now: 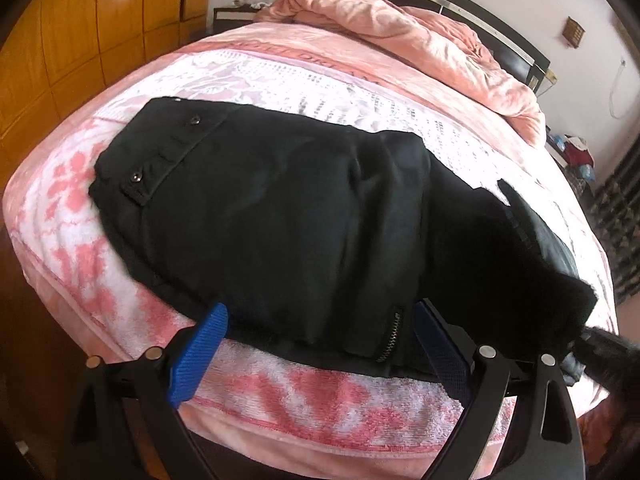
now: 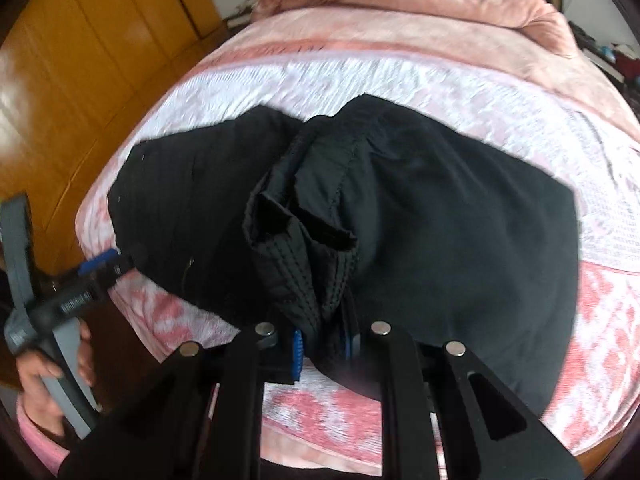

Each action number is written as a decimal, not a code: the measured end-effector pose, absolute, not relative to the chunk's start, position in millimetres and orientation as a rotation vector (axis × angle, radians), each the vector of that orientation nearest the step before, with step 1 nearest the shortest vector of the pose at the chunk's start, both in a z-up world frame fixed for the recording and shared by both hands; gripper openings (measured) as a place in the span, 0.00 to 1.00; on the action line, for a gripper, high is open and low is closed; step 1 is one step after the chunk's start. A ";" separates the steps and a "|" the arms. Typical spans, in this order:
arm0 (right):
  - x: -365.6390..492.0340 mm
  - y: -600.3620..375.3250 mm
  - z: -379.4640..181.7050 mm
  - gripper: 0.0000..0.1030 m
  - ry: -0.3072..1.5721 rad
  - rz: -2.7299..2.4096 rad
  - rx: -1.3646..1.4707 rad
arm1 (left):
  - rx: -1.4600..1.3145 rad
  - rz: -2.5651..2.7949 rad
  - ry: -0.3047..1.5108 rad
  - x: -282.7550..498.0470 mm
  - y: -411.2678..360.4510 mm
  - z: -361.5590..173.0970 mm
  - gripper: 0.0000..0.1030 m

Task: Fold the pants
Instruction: 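Fold the lifted leg corner with the right gripper over toward the left gripper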

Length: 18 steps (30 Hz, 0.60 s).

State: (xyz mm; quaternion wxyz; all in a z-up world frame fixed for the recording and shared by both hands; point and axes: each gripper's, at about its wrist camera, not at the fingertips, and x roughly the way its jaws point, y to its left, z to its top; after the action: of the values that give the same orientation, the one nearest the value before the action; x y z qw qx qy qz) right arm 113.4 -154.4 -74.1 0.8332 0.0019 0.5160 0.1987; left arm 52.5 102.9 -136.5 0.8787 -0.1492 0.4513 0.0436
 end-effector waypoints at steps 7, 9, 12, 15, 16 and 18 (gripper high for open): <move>107.9 -121.5 -107.7 0.50 1.178 0.504 -0.098 | -0.326 0.077 0.960 52.7 104.2 -144.2 0.91; 99.1 -123.3 -103.4 0.59 1.178 0.561 -0.051 | -0.325 0.077 0.961 52.2 105.8 -145.5 0.91; 90.8 -132.6 -86.2 0.58 1.151 0.618 0.038 | -0.341 0.084 0.961 50.6 110.7 -147.4 0.91; 87.2 -141.1 -75.4 0.62 1.140 0.584 0.079 | -0.365 0.081 0.965 50.5 113.2 -149.2 0.92; 87.3 -137.8 -76.6 0.62 1.140 0.577 0.067 | -0.371 0.079 0.968 50.6 113.9 -150.0 0.92; 89.0 -132.6 -81.3 0.61 1.146 0.549 0.037 | -0.371 0.075 0.967 50.0 114.2 -149.8 0.92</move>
State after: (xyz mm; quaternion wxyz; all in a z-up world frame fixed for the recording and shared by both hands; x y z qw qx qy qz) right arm 89.0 -132.6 -81.3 0.8047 0.0172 0.5351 0.2566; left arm 50.0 114.2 -149.8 0.8682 -0.1773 0.4621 0.0356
